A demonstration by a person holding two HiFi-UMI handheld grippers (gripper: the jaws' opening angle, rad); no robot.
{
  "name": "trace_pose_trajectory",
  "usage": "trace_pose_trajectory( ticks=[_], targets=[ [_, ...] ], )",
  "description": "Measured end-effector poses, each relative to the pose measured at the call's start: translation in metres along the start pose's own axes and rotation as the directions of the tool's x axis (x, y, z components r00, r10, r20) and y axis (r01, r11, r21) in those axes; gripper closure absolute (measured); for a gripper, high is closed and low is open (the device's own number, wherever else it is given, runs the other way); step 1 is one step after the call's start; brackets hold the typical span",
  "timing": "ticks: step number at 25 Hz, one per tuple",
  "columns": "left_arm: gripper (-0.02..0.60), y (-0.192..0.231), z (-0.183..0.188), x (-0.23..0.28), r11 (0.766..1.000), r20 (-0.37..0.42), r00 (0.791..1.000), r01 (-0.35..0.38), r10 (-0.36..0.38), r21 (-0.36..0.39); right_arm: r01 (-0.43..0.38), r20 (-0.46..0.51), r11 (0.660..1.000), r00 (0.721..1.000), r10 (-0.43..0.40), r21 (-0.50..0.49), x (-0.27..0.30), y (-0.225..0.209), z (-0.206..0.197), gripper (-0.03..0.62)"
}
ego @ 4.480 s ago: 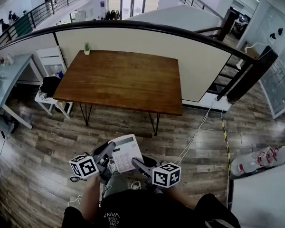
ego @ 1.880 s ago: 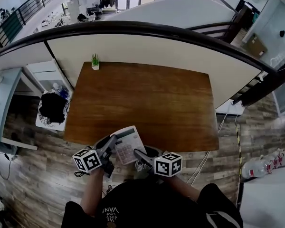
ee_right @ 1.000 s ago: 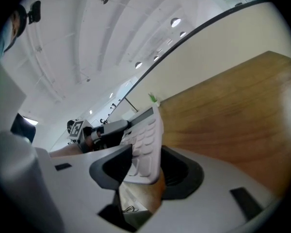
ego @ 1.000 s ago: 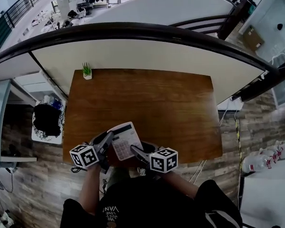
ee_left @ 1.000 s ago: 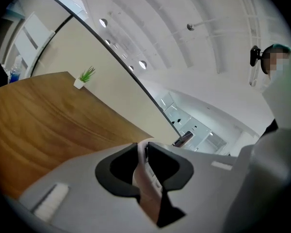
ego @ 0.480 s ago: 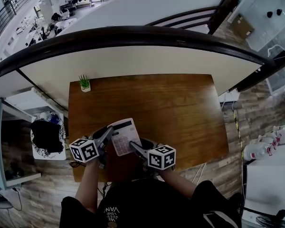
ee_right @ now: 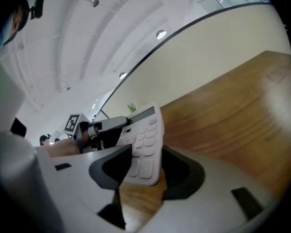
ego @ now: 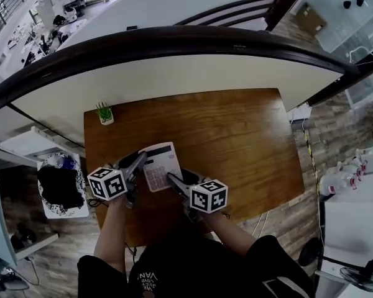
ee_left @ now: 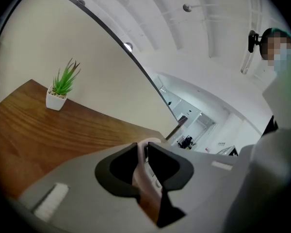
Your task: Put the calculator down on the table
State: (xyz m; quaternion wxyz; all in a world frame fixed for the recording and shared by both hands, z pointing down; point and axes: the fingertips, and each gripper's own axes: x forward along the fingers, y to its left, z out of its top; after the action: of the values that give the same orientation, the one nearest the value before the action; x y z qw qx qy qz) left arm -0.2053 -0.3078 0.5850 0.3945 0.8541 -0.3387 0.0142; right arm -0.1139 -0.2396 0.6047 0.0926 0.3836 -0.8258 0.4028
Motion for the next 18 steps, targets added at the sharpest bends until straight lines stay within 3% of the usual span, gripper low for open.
trace_pose_trajectory(
  ticks=[6,18],
  targets=[
    [0.514,0.017,0.004,0.024,0.999,-0.027,0.999,0.033,-0.032,0.041,0.062,0.006,0.998,0.998,-0.062,-0.014,0.017,-0.019,0.004,0.418],
    [0.514,0.046,0.006,0.061,0.996,-0.056,0.998,0.022,-0.016,0.091,0.154,-0.014,0.987,0.988,-0.155,-0.045,0.046,-0.053,0.009,0.418]
  ],
)
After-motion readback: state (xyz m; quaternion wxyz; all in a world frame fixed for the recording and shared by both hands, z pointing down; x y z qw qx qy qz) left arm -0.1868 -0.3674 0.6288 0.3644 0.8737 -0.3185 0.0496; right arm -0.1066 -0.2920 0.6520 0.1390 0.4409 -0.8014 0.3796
